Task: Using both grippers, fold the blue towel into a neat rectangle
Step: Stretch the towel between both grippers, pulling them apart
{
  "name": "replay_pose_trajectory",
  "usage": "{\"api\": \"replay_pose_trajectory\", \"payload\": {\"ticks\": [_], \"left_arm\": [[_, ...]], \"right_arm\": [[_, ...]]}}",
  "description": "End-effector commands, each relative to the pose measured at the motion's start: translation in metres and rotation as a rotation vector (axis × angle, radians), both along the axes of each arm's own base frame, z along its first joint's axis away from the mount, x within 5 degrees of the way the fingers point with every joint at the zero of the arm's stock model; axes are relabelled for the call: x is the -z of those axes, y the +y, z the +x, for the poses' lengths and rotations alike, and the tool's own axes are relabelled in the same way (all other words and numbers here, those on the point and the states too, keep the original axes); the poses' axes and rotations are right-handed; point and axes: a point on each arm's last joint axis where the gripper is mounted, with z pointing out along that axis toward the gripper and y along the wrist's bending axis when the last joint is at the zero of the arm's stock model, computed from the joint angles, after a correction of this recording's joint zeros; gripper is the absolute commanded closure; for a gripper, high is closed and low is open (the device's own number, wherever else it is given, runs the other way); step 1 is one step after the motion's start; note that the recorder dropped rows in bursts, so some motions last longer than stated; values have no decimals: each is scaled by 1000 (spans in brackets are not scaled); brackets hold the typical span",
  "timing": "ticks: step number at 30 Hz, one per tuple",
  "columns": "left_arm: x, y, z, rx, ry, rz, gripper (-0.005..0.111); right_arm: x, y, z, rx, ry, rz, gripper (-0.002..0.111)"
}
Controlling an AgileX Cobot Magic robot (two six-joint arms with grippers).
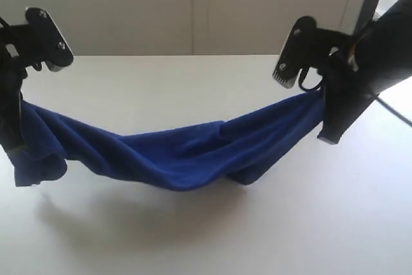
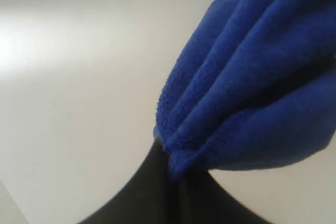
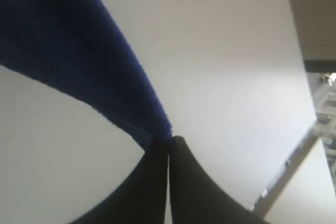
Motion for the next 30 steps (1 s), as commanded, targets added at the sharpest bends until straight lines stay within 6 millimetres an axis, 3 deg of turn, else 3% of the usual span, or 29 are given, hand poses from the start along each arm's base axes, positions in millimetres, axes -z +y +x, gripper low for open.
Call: {"api": "replay_pose_trajectory", "payload": {"ticks": [1, 6, 12, 20, 30], "left_arm": [[-33, 10, -14, -28, -113, -61, 107], [-44, 18, -32, -53, -99, -105, 107], [-39, 25, -59, -57, 142, -77, 107], [-45, 19, -75, 64, 197, -181, 107], [-38, 12, -80, 74, 266, -254, 107]], "right_arm": [[-30, -17, -22, 138, -82, 14, 108], [-46, -28, -44, 245, -86, 41, 108], [-67, -41, -79, 327, -80, 44, 108], [-96, -50, -131, 342, -157, 196, 108], [-83, -49, -127, 445, -37, 202, 108]]}}
